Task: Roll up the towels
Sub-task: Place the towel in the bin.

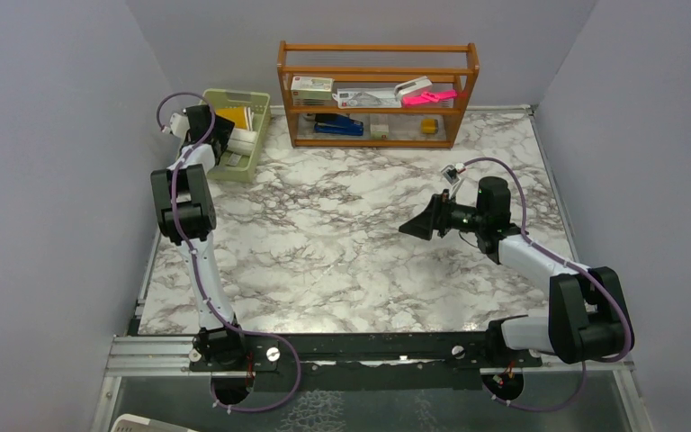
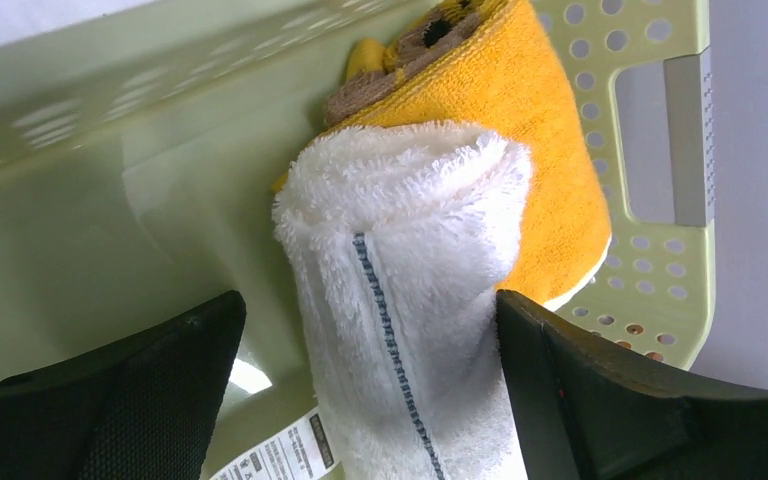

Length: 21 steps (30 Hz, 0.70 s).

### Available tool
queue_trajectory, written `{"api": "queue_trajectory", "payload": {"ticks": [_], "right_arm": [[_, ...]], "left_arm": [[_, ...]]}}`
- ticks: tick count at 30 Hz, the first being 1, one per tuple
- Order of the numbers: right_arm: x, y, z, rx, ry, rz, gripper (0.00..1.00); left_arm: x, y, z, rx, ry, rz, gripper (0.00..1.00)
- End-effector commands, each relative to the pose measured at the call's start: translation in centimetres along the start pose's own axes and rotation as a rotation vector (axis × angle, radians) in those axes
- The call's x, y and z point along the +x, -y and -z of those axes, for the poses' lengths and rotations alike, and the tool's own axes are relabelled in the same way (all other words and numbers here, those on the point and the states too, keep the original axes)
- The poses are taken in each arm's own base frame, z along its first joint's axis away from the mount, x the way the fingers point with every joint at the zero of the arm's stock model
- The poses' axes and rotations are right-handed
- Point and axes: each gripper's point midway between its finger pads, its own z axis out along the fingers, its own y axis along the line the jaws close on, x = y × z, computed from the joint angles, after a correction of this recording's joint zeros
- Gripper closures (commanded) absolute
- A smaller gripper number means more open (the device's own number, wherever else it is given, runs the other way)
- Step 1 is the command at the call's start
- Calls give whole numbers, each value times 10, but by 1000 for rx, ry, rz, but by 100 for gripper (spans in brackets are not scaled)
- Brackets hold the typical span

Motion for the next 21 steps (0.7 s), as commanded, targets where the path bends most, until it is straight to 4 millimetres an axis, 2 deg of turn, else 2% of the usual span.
{"api": "queue_trajectory", "payload": {"ticks": [1, 16, 21], "right_arm": [[4, -5, 0, -34, -6, 29, 20], [7, -7, 0, -50, -16, 27, 20], [8, -7, 0, -53, -20, 22, 20]], "left_arm": [[6, -21, 13, -79, -16, -14, 1], [-24, 29, 50, 77, 36, -45, 1], [-42, 47, 64, 120, 86, -116, 1]]}}
